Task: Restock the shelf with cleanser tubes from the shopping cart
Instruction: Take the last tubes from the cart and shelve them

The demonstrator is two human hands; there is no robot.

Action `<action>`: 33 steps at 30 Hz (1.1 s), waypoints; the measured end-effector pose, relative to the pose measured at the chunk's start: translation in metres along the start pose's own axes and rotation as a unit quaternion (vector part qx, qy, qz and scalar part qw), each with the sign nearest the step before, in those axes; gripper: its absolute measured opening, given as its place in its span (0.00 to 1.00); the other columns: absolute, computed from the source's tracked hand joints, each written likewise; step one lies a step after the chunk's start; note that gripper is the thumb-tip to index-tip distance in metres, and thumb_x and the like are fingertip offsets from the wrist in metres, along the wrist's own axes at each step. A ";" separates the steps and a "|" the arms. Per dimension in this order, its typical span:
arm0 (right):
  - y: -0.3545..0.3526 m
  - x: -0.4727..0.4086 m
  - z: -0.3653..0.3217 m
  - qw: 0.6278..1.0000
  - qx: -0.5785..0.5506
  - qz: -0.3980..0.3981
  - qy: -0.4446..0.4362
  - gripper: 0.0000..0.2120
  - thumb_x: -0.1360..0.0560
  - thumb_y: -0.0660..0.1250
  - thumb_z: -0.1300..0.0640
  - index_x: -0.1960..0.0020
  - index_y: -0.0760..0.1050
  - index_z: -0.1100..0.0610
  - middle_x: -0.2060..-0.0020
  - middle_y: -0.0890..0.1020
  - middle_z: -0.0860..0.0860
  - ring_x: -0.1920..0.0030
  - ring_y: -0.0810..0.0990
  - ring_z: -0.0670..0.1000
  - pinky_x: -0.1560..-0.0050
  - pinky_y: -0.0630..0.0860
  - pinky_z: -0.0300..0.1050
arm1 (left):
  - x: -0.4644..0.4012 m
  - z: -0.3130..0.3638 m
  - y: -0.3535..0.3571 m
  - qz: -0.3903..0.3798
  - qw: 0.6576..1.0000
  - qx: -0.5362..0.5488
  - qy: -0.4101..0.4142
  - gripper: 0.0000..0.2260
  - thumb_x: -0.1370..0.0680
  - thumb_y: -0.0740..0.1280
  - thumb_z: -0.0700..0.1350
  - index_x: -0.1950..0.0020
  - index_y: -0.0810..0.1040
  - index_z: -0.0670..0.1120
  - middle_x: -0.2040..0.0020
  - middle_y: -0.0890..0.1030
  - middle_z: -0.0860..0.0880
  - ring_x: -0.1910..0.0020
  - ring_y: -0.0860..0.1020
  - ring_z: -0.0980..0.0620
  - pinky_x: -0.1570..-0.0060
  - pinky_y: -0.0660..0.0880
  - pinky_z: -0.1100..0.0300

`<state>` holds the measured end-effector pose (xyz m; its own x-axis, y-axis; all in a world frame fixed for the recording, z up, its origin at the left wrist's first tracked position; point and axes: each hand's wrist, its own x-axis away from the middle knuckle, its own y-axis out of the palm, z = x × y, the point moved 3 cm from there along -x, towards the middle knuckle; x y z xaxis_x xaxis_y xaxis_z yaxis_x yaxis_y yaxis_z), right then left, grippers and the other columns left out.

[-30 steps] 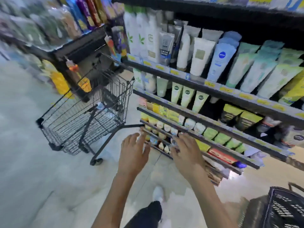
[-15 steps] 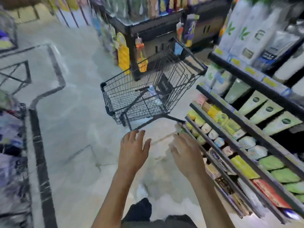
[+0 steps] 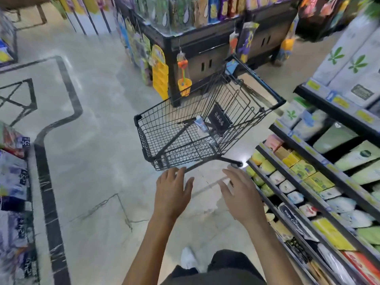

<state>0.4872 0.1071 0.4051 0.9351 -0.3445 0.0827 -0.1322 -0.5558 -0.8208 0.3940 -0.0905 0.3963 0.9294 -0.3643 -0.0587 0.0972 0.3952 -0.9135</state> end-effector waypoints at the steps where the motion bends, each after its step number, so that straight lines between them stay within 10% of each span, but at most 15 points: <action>1: 0.002 -0.006 0.002 1.000 0.001 0.000 0.005 0.26 0.17 0.55 0.39 0.24 0.71 0.47 0.22 0.68 0.44 0.20 0.60 0.48 0.23 0.65 0.55 | -0.008 -0.002 0.003 -0.004 1.000 0.002 0.003 0.18 0.17 0.65 0.54 0.32 0.78 0.46 0.39 0.80 0.44 0.40 0.77 0.39 0.40 0.75 0.43; 7: 0.005 -0.061 0.020 0.999 -0.003 -0.011 0.032 0.36 0.21 0.44 0.30 0.24 0.69 0.46 0.22 0.66 0.41 0.21 0.60 0.46 0.23 0.65 0.55 | -0.064 -0.003 0.024 -0.030 0.999 -0.001 0.010 0.18 0.18 0.65 0.54 0.33 0.78 0.45 0.41 0.81 0.45 0.42 0.78 0.40 0.42 0.77 0.44; 14: -0.006 -0.166 0.023 0.999 -0.003 -0.032 0.030 0.22 0.16 0.60 0.44 0.25 0.72 0.50 0.26 0.73 0.47 0.25 0.66 0.50 0.24 0.66 0.51 | -0.159 -0.001 0.048 -0.066 0.998 -0.014 -0.015 0.20 0.17 0.63 0.56 0.29 0.76 0.47 0.35 0.79 0.45 0.36 0.76 0.40 0.35 0.74 0.44; 33: 0.085 -0.485 0.068 0.974 0.072 -0.204 0.067 0.21 0.17 0.63 0.45 0.27 0.73 0.53 0.35 0.79 0.53 0.37 0.78 0.56 0.43 0.76 0.52 | -0.399 -0.047 0.167 -0.206 0.959 0.075 -0.180 0.22 0.16 0.61 0.56 0.25 0.72 0.45 0.31 0.76 0.43 0.31 0.72 0.41 0.33 0.72 0.46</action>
<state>0.0454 0.2787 0.2568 0.8472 -0.2182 0.4844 0.2984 -0.5589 -0.7737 0.0227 0.0817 0.2482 0.8615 -0.2110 0.4618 0.5069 0.4081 -0.7593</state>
